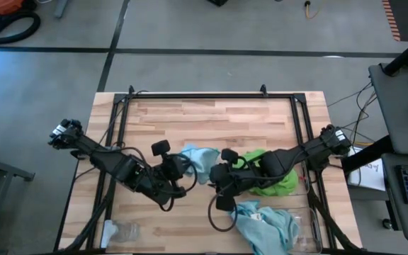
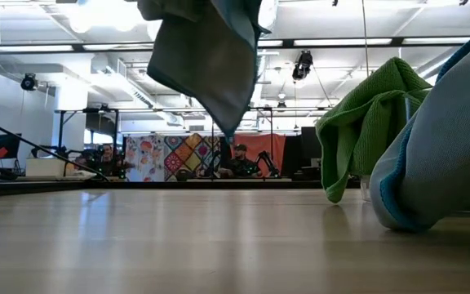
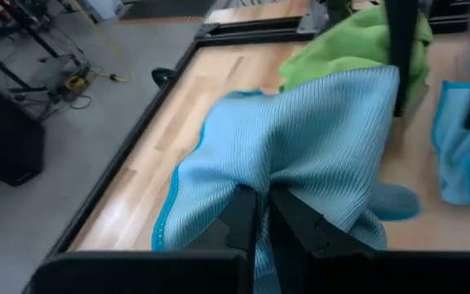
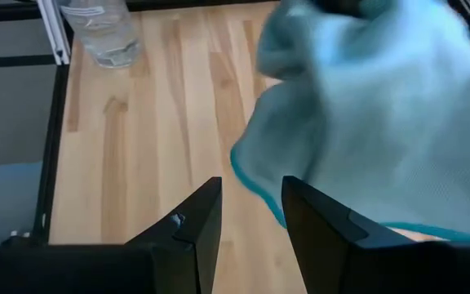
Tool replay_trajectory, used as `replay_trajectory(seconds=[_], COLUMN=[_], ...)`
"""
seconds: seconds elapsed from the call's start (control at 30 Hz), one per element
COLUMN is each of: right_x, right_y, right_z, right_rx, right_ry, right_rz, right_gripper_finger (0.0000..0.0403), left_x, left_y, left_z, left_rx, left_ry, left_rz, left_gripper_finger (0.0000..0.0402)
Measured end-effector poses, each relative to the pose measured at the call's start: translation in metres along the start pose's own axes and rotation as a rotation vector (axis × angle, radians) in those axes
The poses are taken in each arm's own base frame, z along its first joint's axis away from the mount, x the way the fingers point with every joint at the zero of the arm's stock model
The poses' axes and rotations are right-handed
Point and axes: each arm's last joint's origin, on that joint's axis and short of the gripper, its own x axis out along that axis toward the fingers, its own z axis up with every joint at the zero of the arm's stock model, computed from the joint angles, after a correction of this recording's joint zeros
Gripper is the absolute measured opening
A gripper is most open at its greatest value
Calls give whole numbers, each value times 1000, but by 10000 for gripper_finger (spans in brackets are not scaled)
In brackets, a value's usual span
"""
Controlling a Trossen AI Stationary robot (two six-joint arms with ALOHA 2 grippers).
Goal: Sort microfiber towel by color & place in baskets
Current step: Put the blue microfiber cloth into the bottom transparent bin
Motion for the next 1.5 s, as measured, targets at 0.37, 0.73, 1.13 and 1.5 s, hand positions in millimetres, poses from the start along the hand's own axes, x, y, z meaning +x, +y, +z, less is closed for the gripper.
replay_trajectory(seconds=[0.37, 0.73, 1.13, 1.5], right_x=[0, 0, 0, 0], right_y=[0, 0, 0, 0], right_z=[0, 0, 0, 0], right_rx=[-26, -27, -35, -36], right_ry=[-1, -1, -1, -2], right_rz=[-4, -2, -2, -2], right_gripper_finger=[125, 125, 125, 125], left_x=[-1, 0, 0, -1], left_y=[-4, 2, 2, -12], left_z=[-1, -7, -8, 7], left_rx=[-64, -24, -70, -121], left_ry=[55, 96, 101, 52], left_rz=[-119, -55, -49, -311], left_gripper_finger=[6, 6, 6, 6])
